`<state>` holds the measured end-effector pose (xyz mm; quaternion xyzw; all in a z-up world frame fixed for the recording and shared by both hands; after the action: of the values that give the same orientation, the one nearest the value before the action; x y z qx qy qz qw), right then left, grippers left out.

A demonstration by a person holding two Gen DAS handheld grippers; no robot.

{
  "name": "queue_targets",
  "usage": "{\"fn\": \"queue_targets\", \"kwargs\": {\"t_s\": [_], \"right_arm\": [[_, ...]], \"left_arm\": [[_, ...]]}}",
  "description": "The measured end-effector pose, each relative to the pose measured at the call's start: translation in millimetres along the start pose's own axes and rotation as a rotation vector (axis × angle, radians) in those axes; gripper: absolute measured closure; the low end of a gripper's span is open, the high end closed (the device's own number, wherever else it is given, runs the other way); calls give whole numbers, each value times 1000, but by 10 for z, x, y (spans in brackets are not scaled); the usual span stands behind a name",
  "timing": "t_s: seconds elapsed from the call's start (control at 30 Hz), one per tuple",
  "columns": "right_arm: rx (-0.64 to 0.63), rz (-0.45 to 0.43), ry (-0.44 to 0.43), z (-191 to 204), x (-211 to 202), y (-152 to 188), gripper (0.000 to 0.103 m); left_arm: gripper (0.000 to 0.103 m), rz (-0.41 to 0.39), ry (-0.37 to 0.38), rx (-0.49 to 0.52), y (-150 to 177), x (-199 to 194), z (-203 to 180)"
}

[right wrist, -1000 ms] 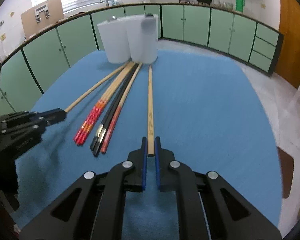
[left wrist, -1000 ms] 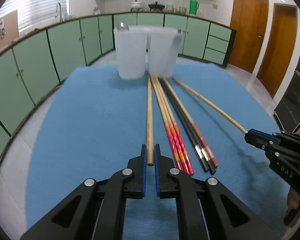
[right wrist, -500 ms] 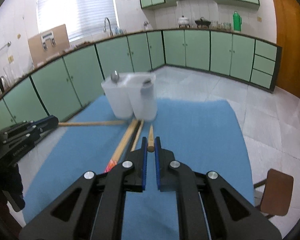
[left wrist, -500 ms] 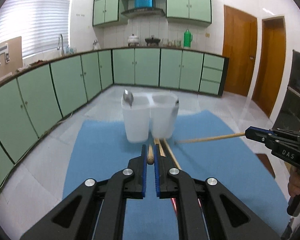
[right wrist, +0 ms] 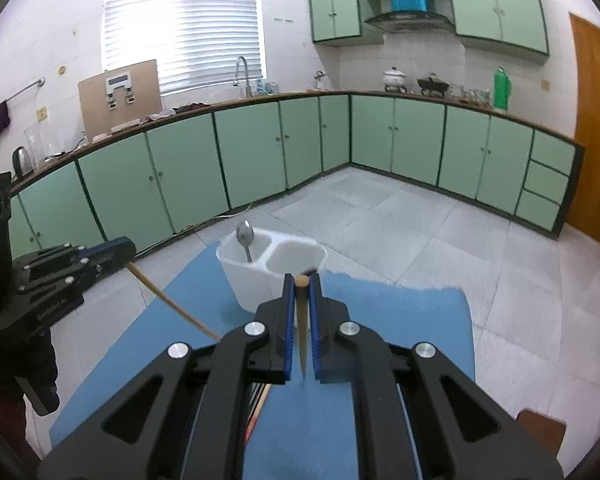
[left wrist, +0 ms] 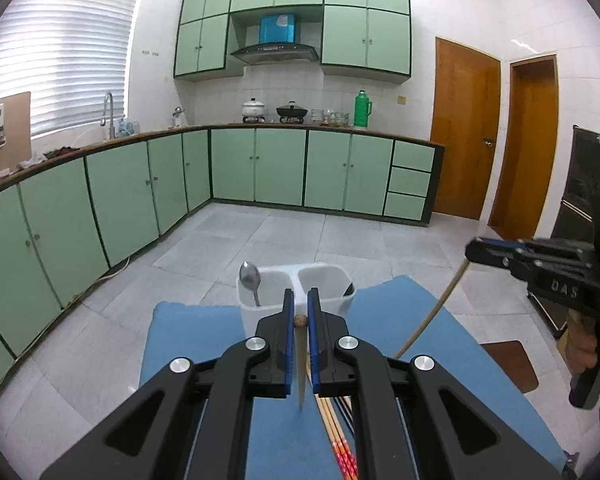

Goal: Organize utensils
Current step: 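Lift the chopsticks and drop them into the white holder, opening both grippers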

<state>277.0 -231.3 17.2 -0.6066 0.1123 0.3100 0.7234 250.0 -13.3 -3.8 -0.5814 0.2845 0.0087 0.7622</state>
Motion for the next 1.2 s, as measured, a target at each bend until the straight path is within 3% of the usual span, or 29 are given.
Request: {"fn": "queue_targets", "kwargs": {"t_s": [0.4, 0.53, 0.73, 0.97, 1.2], "right_arm": [[-40, -78, -105, 183, -236, -773, 97], [-55, -147, -96, 240, -287, -1051, 97], [-73, -171, -54, 239, -55, -1201, 97], [-37, -113, -29, 100, 431, -1069, 97], [-18, -21, -5, 8, 857, -793, 97]], "left_arm": [[97, -142, -3, 61, -634, -172, 96], [97, -240, -52, 83, -978, -241, 159], [97, -338, -119, 106, -1302, -83, 245], [97, -287, -112, 69, -1155, 499, 359], [96, -153, -67, 22, -838, 996, 511]]}}
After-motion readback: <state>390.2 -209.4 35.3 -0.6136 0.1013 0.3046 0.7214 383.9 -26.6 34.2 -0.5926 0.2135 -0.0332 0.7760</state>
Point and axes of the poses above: each gripper's, at about its wrist camera, not at the fingertips, and x roughly the way its jaws point, z to its left, y to its underside, the point moved 4 cm from there along x, roughly the way its jaws point, and after that the axes turned 13 degrees about x, right-handed, at the moved point
